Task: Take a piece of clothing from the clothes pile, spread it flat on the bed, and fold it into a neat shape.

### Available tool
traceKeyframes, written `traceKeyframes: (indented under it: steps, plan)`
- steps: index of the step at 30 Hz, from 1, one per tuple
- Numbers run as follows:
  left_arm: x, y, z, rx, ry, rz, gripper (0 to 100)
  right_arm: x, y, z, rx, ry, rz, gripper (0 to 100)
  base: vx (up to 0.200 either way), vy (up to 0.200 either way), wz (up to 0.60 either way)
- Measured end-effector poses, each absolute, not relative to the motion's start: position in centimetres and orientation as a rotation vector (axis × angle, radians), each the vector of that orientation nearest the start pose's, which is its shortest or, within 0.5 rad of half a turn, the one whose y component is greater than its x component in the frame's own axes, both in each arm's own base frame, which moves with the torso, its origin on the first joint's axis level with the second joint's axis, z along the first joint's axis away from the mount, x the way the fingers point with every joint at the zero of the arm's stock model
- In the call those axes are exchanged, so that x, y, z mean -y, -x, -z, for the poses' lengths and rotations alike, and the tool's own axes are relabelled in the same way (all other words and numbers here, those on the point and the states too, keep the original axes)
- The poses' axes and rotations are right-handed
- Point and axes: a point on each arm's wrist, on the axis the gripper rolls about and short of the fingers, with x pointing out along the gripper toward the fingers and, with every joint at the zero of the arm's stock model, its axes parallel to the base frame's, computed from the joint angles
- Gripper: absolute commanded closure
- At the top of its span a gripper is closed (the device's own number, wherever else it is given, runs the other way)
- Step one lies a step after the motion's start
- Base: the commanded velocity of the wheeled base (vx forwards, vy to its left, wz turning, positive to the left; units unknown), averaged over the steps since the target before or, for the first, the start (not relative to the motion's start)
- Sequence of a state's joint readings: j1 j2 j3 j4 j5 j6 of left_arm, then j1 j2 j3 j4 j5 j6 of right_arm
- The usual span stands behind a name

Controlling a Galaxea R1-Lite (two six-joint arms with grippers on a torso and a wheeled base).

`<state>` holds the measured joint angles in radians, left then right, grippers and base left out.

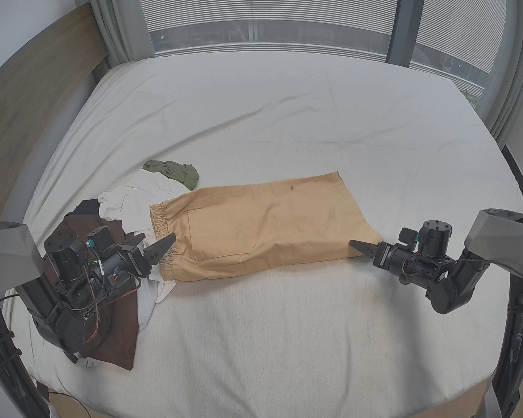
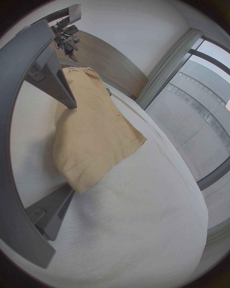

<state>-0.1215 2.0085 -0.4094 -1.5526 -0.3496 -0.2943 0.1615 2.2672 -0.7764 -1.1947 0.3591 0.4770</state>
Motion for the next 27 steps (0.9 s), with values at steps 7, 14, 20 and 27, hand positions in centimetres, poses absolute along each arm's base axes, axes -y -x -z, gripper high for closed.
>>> traceKeyframes:
  steps: [7,14,20,27]
  plan:
    - [4.4,-29.6,-9.0,-0.115,0.294,0.46,0,-8.0,-37.1,-3.3,-0.394,-0.49,-0.474,0,0.0,0.0,0.0]
    - [4.4,-29.5,-9.1,-0.113,0.295,0.46,0,-9.3,-37.7,-2.4,-0.343,-0.501,-0.516,0,0.0,0.0,0.0]
    - [4.4,-29.5,-9.2,-0.11,0.295,0.46,0,-10.0,-38.2,-2.3,-0.321,-0.542,-0.536,0,0.0,0.0,0.0]
    - [4.4,-29.6,-9.2,-0.107,0.295,0.461,0,-10.6,-38.9,-2.1,-0.26,-0.553,-0.543,0,0.0,0.0,0.0]
